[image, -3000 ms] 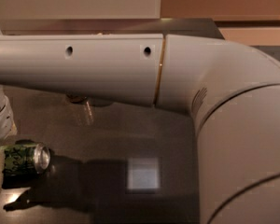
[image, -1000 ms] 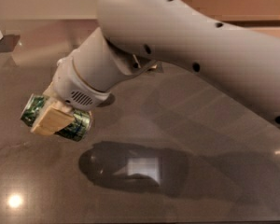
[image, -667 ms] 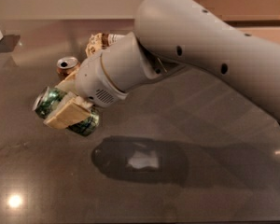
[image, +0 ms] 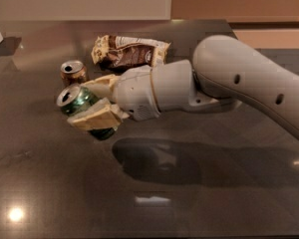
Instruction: Place green can upright
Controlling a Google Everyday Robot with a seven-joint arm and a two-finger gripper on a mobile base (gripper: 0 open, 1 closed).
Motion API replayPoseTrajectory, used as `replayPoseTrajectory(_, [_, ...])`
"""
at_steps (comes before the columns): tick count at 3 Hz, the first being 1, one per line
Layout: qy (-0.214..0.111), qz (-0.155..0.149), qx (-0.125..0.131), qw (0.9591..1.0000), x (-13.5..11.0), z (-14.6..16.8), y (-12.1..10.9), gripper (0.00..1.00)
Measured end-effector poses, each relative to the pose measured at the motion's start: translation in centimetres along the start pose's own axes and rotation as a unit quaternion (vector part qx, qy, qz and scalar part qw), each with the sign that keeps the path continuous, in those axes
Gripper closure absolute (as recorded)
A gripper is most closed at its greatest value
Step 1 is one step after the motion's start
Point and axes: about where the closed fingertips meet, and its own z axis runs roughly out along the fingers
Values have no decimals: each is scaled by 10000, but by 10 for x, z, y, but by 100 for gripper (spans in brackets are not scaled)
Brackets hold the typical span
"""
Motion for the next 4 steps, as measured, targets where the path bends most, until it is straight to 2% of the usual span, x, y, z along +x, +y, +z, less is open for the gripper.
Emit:
replayPoseTrajectory(1, [-635, 159, 360, 9972, 7, -18, -2, 100])
replayPoseTrajectory(2, [-1045, 418, 703, 9912, 16, -34, -3, 100])
replayPoseTrajectory(4, [-1480, 871, 1099, 9790, 37, -54, -7, 100])
